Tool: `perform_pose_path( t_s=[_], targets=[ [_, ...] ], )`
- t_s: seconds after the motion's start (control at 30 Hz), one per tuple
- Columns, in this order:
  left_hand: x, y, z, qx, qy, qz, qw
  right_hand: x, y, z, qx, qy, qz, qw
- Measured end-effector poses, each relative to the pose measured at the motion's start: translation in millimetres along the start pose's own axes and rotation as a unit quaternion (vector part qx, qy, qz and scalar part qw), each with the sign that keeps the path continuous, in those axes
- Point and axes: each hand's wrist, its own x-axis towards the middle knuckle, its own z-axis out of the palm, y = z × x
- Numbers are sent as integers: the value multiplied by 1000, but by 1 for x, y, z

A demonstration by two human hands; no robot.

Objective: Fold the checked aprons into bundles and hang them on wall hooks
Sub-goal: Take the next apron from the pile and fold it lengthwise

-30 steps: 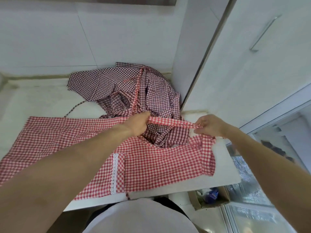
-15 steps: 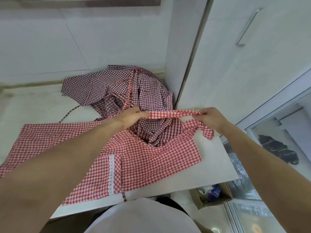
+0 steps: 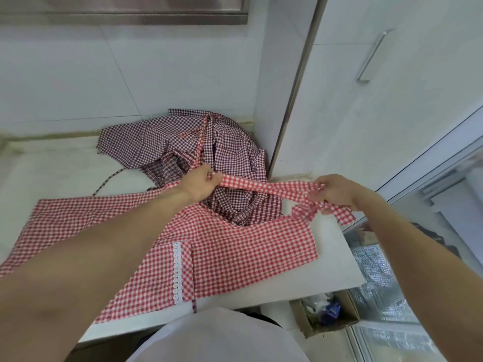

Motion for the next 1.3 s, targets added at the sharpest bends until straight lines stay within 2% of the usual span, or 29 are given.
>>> perform_pose_path(
  t_s=[0.07, 0.17, 0.27, 0.37, 0.43, 0.47, 0.5, 0.57, 0.67, 0.73, 0.77, 0.8, 0.87, 0.9, 0.97, 1.03, 1.07, 1.13, 1.17, 1.2, 1.23, 1.3],
  targets=[
    [1, 6, -4, 25, -51, 2, 998, -1, -7, 6, 37, 74, -35, 996],
    [2, 16, -10, 147, -121, 12, 982, -11, -24, 12, 154, 58, -49, 985],
    [6, 28, -4, 244, -126, 35, 961, -23, -42, 14, 189, 42, -74, 978],
    [14, 36, 5, 260, -99, 47, 959, -32, -51, 11, 188, 52, -121, 973],
    [20, 38, 6, 255, -77, 39, 963, -40, -53, 2, 142, 58, -151, 977],
    [22, 38, 5, 246, -61, 30, 967, -44, -51, -5, 80, 74, -170, 979],
    [24, 38, 4, 234, -38, 24, 971, -46, -47, -13, -5, 111, -185, 977],
    [27, 33, -1, 197, 4, 6, 980, -43, -35, -29, -165, 215, -197, 942],
    [28, 23, -8, 133, 62, -18, 989, -35, -10, -47, -222, 351, -128, 901],
    [26, 22, -11, 107, 89, -20, 990, -31, 1, -52, -125, 386, -87, 910],
    [26, 22, -12, 96, 94, -17, 991, -29, 3, -51, -16, 371, -74, 926],
    [26, 23, -12, 83, 95, -13, 992, -30, 3, -49, 117, 323, -56, 937],
    [29, 22, -12, 44, 83, -3, 996, -31, 0, -43, 339, 186, -28, 922],
    [30, 21, -12, 17, 65, 0, 998, -28, 0, -42, 393, 134, -26, 909],
    [28, 26, -13, -67, 3, 3, 998, -25, -2, -40, 429, 80, -29, 900],
    [23, 34, -17, -145, -75, 6, 987, -22, -6, -38, 390, 83, -25, 917],
    [21, 37, -22, -154, -118, 10, 981, -21, -9, -37, 324, 90, -18, 942],
    [17, 43, -30, -83, -206, 27, 975, -23, -16, -34, 70, 50, 3, 996],
    [15, 46, -32, -24, -238, 36, 970, -24, -21, -33, -92, 8, 20, 996],
    [14, 47, -32, 21, -252, 39, 967, -25, -27, -30, -230, -28, 29, 972],
    [14, 50, -30, 44, -254, 43, 965, -25, -33, -25, -304, -44, 29, 951],
    [12, 54, -26, 16, -248, 56, 967, -24, -45, -9, -312, -39, -28, 949]
  ],
)
